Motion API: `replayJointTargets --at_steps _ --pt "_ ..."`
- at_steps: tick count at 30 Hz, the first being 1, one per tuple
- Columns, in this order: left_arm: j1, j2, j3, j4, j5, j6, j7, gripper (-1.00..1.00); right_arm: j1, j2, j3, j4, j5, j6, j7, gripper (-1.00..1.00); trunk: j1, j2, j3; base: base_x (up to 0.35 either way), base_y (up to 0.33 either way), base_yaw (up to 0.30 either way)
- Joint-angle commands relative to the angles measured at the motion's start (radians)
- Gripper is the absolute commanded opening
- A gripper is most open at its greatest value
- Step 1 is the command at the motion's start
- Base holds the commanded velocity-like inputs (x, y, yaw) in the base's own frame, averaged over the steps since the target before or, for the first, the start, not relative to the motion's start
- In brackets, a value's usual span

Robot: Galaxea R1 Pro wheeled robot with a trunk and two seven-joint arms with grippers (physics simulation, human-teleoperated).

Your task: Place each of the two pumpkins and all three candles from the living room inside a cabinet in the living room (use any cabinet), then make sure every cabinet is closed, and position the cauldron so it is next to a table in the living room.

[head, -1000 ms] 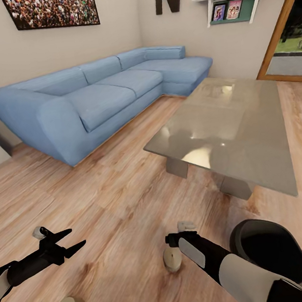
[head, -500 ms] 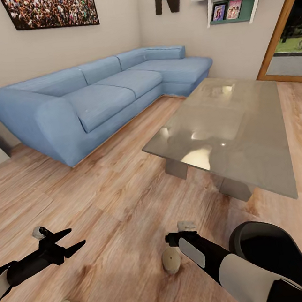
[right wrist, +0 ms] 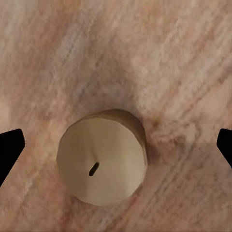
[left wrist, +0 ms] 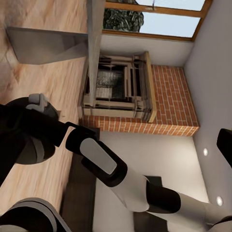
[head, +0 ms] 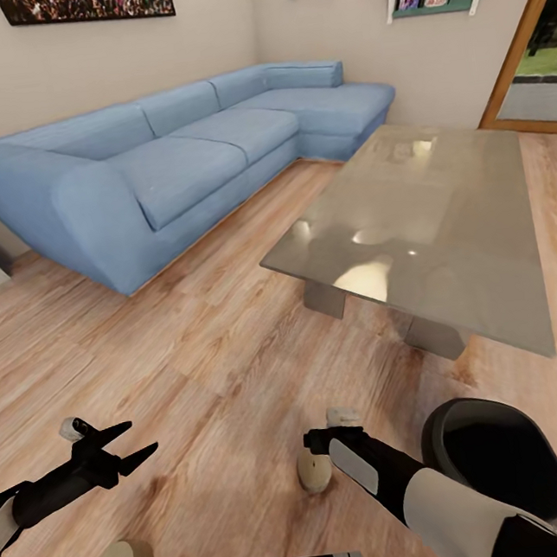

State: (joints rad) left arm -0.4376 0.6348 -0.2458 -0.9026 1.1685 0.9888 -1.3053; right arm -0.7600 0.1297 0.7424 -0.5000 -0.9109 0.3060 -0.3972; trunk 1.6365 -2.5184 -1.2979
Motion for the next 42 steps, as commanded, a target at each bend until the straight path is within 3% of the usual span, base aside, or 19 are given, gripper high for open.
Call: replayJointTargets --at_steps 1,18,28,42 --pt "-0.001 0.001 -0.004 0.001 0.006 0.008 -0.003 1.00 -0.001 0.000 0.006 -0.002 -0.006 0.002 -0.007 1.00 0.000 -0.001 -0.005 0.000 0.000 0.000" --pt "-0.001 0.000 -0.004 0.001 0.007 0.008 -0.003 1.00 -0.001 0.005 0.006 -0.005 -0.006 -0.001 -0.006 1.00 0.008 -0.005 -0.070 0.000 0.000 0.000" --pt "-0.001 0.000 -0.004 0.001 0.007 0.008 -0.003 1.00 -0.001 0.006 0.008 -0.034 -0.008 -0.043 -0.006 1.00 0.012 -0.007 -0.109 0.000 0.000 0.000" --pt "-0.001 0.002 -0.004 0.001 0.007 0.008 -0.003 1.00 -0.001 0.005 0.008 -0.045 -0.008 -0.042 -0.006 1.00 0.012 -0.007 -0.109 0.000 0.001 0.000"
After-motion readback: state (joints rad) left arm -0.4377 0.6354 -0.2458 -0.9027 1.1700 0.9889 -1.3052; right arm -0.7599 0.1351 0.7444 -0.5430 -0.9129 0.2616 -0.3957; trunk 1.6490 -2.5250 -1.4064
